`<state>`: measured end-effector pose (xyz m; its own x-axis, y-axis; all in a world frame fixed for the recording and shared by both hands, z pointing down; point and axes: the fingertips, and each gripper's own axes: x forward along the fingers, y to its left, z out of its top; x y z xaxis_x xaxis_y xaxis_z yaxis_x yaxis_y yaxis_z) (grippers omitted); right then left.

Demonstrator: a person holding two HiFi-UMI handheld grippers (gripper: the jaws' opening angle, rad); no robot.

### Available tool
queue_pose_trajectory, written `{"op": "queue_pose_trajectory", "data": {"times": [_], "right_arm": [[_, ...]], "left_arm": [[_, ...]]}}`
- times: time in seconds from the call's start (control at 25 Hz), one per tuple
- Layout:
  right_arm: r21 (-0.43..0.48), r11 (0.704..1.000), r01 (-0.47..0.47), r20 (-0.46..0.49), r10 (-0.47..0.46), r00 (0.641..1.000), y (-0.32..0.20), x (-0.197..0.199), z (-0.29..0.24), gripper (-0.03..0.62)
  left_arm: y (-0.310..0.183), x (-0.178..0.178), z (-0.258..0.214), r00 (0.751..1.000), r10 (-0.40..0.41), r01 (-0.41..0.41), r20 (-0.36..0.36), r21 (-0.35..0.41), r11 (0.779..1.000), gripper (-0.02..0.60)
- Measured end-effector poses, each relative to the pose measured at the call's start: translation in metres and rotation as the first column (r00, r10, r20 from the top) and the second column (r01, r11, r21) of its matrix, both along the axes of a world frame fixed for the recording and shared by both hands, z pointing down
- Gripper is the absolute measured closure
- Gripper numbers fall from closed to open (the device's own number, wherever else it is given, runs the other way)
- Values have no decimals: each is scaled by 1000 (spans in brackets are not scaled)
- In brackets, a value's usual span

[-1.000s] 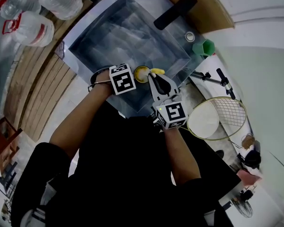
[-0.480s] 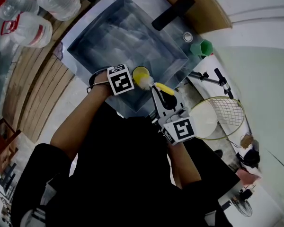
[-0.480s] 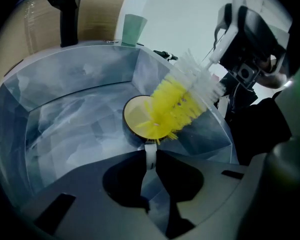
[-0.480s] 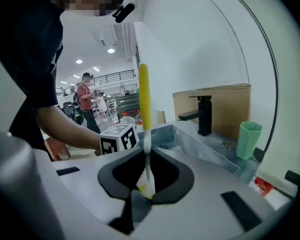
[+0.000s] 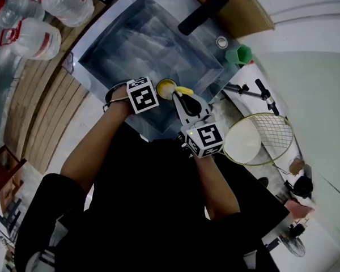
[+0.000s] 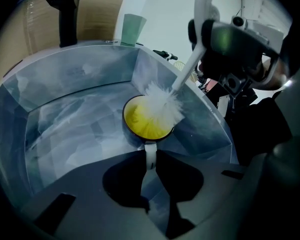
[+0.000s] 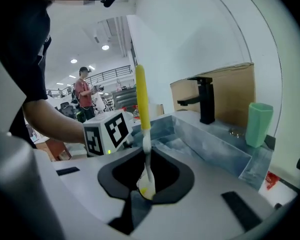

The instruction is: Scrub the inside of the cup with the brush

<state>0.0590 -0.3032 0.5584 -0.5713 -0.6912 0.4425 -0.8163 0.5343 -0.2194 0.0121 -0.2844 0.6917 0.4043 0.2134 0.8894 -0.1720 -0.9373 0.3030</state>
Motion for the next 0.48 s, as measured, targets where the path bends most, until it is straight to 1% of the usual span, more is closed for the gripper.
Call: {"op": "queue_pose_trajectory", "data": {"times": [0.04,0.08,0.2,0.28,0.36,0.48], "right_arm": [[20,1000,0,10,0,1000,-2,0,-11,543],[46,999,-3,24,2,1000,-4,1,-24,545],[120,993,-2,48,-3,999,-8,-2,-58,546],[138,990,20,36,-25,999,-6,-9,-59,546],[117,993,24,44,-29,999,-5,-13,-44,545],[44,999,-7,67,4,998,-7,-13,-12,542]], "left_arm": [[-4,1,-1,1000,1,-1,-4,22,1000,509],[-5,1,-2,1000,2,-2,-5,26,1000,509],[0,0,-1,1000,2,-2,3,1,1000,509],[5,-1,0,1000,3,-3,9,-26,1000,509],[7,-1,1,1000,6,-6,12,-32,999,509],[-2,0,-1,1000,9,-9,12,16,1000,509]]}}
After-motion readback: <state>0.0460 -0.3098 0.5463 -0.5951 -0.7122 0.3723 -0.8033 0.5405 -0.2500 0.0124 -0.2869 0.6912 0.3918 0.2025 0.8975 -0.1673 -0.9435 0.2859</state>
